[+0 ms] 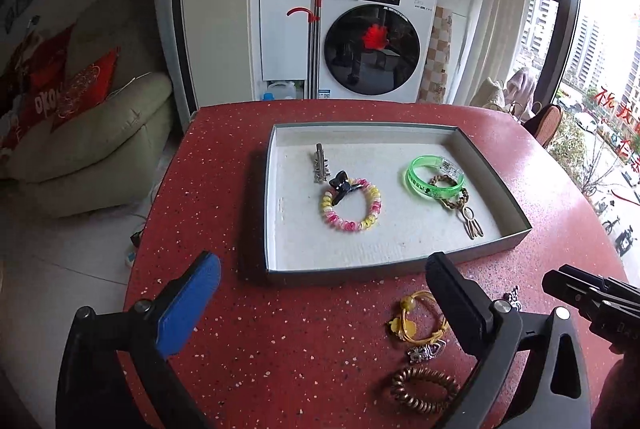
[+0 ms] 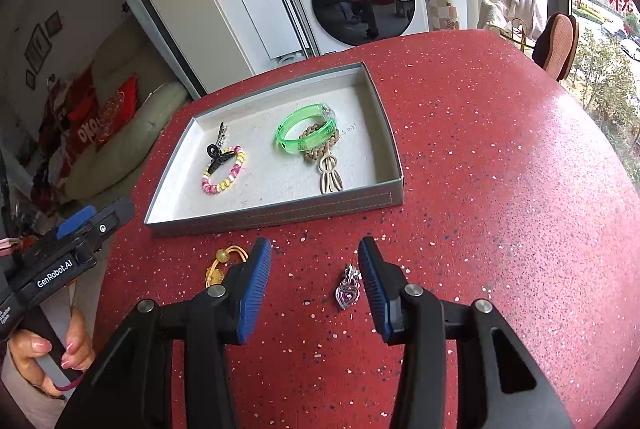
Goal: Organize jewelry
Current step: 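Withdraw both open tools from the tray toward the spiral hair tie and heart pendant, then grasp the coiled brown spiral hair tie with the left tool while the right tool grasps the silver heart pendant, then carry the spiral tie with the left tool into the tray while the right tool carries the pendant there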
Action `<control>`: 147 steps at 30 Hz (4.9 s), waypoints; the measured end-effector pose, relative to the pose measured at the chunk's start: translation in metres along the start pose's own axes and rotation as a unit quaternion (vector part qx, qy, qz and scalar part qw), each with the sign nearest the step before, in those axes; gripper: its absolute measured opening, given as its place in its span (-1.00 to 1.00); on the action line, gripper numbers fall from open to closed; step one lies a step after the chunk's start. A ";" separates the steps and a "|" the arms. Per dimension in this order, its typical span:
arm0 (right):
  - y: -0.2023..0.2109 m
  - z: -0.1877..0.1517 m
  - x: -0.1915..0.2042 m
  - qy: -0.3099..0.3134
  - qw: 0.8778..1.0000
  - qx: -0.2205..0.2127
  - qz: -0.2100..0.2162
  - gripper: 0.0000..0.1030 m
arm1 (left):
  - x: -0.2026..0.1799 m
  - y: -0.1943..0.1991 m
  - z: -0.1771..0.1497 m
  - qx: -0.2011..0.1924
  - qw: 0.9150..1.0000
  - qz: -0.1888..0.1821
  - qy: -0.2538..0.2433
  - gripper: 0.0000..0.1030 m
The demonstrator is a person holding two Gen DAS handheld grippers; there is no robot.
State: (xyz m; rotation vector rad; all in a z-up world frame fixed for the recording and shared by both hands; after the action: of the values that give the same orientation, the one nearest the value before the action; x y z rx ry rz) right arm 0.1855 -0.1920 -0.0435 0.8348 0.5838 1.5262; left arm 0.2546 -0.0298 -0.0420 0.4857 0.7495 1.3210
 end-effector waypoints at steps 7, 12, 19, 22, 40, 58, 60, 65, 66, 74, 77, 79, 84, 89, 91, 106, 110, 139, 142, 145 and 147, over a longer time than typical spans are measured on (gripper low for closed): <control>0.013 -0.028 0.001 0.007 1.000 -0.002 -0.012 0.66 | 0.005 0.014 -0.043 0.009 1.000 0.007 0.000 1.00; 0.016 -0.050 -0.001 0.003 1.000 0.003 -0.016 0.75 | 0.005 0.016 -0.070 0.027 1.000 0.015 0.002 1.00; 0.021 -0.072 0.002 0.005 1.000 0.005 -0.014 0.76 | 0.011 0.022 -0.096 0.038 0.999 0.027 0.013 1.00; 0.023 -0.078 0.004 0.003 1.000 0.011 -0.008 0.76 | 0.013 0.022 -0.102 0.044 0.998 0.027 0.020 1.00; 0.021 -0.086 -0.010 -0.013 0.999 0.025 -0.026 0.76 | 0.004 0.003 -0.115 0.084 0.995 0.029 0.035 1.00; -0.020 -0.047 -0.013 0.018 0.997 0.057 -0.047 0.76 | 0.003 -0.011 -0.113 0.086 0.994 0.051 0.033 1.00; -0.026 -0.044 -0.013 0.021 0.997 0.062 -0.051 0.76 | 0.003 -0.013 -0.113 0.085 0.994 0.054 0.031 1.00; -0.040 -0.038 -0.014 0.025 0.996 0.069 -0.058 0.76 | 0.003 -0.014 -0.113 0.084 0.994 0.058 0.027 1.00; -0.043 -0.037 -0.014 0.026 0.995 0.071 -0.059 0.76 | 0.003 -0.015 -0.113 0.085 0.994 0.058 0.027 1.00; -0.053 -0.033 -0.013 0.057 0.993 0.068 -0.083 0.70 | 0.002 -0.016 -0.112 0.076 0.995 0.061 0.019 1.00; -0.054 -0.033 -0.010 0.077 0.990 0.067 -0.099 0.55 | 0.001 -0.016 -0.113 0.079 0.995 0.056 0.016 1.00; -0.054 -0.032 -0.008 0.088 0.988 0.066 -0.106 0.39 | 0.000 -0.016 -0.113 0.078 0.995 0.054 0.012 1.00; -0.053 -0.029 -0.010 0.095 0.987 0.066 -0.107 0.16 | -0.002 -0.014 -0.114 0.074 0.996 0.048 0.000 0.84; -0.053 -0.027 -0.012 0.097 0.987 0.067 -0.105 -0.01 | -0.006 -0.010 -0.114 0.074 0.996 0.039 -0.013 0.59; -0.052 -0.027 -0.012 0.098 0.988 0.067 -0.104 -0.07 | -0.006 -0.009 -0.114 0.074 0.996 0.039 -0.015 0.50; -0.047 -0.030 -0.009 0.076 0.992 0.056 -0.082 -0.64 | 0.001 -0.003 -0.112 0.070 0.997 0.019 -0.017 -0.42; -0.041 -0.031 -0.007 0.072 0.994 0.050 -0.070 -0.65 | 0.003 0.002 -0.109 0.067 0.998 0.009 -0.010 -0.42; 0.003 -0.005 -0.003 0.040 0.999 -0.010 -0.019 -0.64 | 0.027 0.020 -0.045 0.042 0.996 -0.061 0.058 -0.42; 0.003 0.005 -0.005 0.038 0.999 -0.014 -0.018 -0.64 | 0.024 0.016 -0.030 0.036 0.996 -0.063 0.055 -0.42; 0.002 0.018 -0.006 0.040 0.999 -0.020 -0.019 -0.64 | 0.019 0.010 -0.014 0.030 0.996 -0.063 0.047 -0.42; 0.000 0.028 -0.007 0.042 0.999 -0.022 -0.018 -0.64 | 0.015 0.005 -0.003 0.025 0.997 -0.062 0.042 -0.42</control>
State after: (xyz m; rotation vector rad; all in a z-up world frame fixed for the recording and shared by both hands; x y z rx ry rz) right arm 0.2079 -0.2014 -0.0274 0.7254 0.6216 1.5411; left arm 0.2499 -0.0143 -0.0437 0.4196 0.8706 1.2135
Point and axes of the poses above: each gripper's, at about its wrist camera, not at the fingertips, and y roughly against the way its jaws point, x to its left, z to its top, the point moved 7 cm from there along -y, roughly the way its jaws point, and after that the axes turned 12 degrees about y, right-handed, at the moved point
